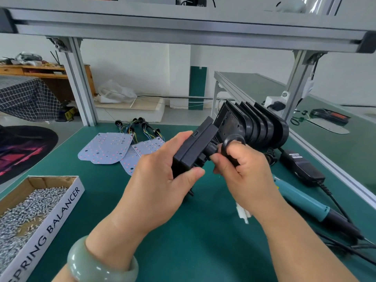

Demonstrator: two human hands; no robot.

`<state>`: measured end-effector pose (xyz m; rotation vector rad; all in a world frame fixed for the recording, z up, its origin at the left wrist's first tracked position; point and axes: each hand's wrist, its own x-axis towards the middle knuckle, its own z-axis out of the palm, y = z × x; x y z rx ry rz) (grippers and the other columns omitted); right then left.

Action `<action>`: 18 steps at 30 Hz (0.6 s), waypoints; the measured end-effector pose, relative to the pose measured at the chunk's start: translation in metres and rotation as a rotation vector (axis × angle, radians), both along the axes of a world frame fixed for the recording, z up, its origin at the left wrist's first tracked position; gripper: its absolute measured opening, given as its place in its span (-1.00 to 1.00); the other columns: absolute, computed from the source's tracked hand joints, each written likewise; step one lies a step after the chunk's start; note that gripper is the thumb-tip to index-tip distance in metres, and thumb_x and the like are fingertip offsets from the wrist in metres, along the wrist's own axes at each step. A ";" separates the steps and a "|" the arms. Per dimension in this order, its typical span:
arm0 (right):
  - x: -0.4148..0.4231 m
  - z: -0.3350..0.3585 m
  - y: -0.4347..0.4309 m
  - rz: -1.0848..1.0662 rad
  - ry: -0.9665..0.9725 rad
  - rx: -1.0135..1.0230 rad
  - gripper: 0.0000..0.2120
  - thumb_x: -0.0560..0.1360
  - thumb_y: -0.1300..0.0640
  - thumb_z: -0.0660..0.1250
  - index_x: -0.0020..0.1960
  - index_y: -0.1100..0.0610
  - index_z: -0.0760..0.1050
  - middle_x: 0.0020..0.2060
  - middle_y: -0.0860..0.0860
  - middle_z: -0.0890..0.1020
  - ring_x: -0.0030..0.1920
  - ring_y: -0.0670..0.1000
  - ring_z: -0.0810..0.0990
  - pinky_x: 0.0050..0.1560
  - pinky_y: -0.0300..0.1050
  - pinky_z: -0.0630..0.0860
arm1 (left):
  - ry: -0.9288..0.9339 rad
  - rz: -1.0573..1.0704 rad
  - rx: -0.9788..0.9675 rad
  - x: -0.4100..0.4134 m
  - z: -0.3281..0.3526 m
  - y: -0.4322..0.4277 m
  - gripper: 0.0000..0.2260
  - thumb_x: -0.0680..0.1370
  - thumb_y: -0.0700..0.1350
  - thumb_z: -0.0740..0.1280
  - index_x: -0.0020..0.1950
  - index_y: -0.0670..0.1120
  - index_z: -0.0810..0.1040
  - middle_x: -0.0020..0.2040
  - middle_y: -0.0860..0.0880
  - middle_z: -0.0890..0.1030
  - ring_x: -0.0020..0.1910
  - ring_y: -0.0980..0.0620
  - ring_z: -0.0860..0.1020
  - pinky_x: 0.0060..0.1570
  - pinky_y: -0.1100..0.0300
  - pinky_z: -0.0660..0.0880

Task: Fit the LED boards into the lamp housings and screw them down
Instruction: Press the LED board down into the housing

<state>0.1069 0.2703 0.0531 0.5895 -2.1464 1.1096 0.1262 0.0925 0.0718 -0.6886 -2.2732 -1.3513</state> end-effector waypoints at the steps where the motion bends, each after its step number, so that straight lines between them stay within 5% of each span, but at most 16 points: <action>1: -0.002 -0.002 -0.004 -0.034 -0.047 -0.025 -0.81 0.51 0.08 0.28 -0.19 0.19 0.47 -0.32 0.04 0.57 -0.30 -0.06 0.54 -0.29 -0.19 0.46 | 0.000 0.019 0.006 0.001 0.000 0.002 -0.59 0.38 0.06 0.36 0.13 0.45 0.40 -0.14 0.02 0.64 -0.21 -0.01 0.57 -0.18 0.26 0.49; 4: -0.005 -0.002 -0.006 0.053 -0.249 -0.402 -0.89 0.47 0.00 0.25 -0.15 0.01 0.51 -0.29 -0.13 0.60 -0.26 -0.12 0.54 -0.18 -0.25 0.46 | -0.078 -0.176 0.108 0.008 0.000 0.010 -0.53 0.42 0.08 0.38 0.32 0.18 0.42 0.02 0.17 0.66 0.01 0.21 0.61 -0.11 0.38 0.51; 7: -0.002 0.005 0.004 0.284 -0.394 -0.830 -0.89 0.45 0.07 0.30 -0.21 -0.05 0.58 -0.22 -0.06 0.68 -0.29 -0.06 0.58 -0.18 -0.17 0.54 | -0.084 -0.223 0.287 0.003 -0.005 0.011 -0.56 0.43 0.03 0.38 0.29 0.18 0.40 0.12 0.16 0.64 0.14 0.20 0.57 -0.04 0.30 0.52; 9: 0.001 0.009 0.004 0.322 -0.419 -0.917 -0.91 0.46 0.10 0.38 -0.22 -0.02 0.56 -0.23 -0.03 0.69 -0.40 -0.07 0.51 -0.31 -0.26 0.50 | -0.022 -0.044 0.186 -0.010 -0.012 0.011 -0.39 0.36 0.02 0.47 0.34 0.23 0.30 0.24 0.23 0.52 0.25 0.24 0.45 0.09 0.28 0.44; 12: 0.001 0.007 -0.005 0.335 -0.458 -0.908 -0.90 0.40 0.07 0.35 -0.26 -0.05 0.60 -0.28 -0.05 0.63 -0.34 -0.01 0.48 -0.28 -0.24 0.48 | -0.287 -0.083 0.061 -0.024 -0.024 0.015 0.01 0.21 0.13 0.60 0.52 0.11 0.09 0.46 0.16 0.31 0.41 0.24 0.28 0.36 0.24 0.28; 15: 0.000 0.001 -0.009 0.458 -0.504 -0.911 -0.89 0.48 0.09 0.34 -0.20 0.00 0.62 -0.06 0.01 0.66 -0.16 0.02 0.57 -0.09 -0.11 0.54 | -0.390 -0.268 0.195 -0.036 -0.036 0.014 -0.34 0.17 -0.01 0.63 0.22 -0.07 0.52 0.11 0.07 0.67 0.11 0.16 0.60 0.07 0.24 0.53; 18: -0.004 -0.002 0.005 0.351 -0.539 -0.792 -0.78 0.54 0.06 0.27 -0.15 -0.01 0.68 0.17 -0.08 0.56 0.05 -0.10 0.57 0.13 -0.13 0.45 | -0.364 -0.140 0.404 -0.044 -0.040 0.007 -0.52 0.13 -0.04 0.59 0.00 -0.10 0.61 -0.08 0.07 0.71 -0.08 0.13 0.67 -0.15 0.30 0.56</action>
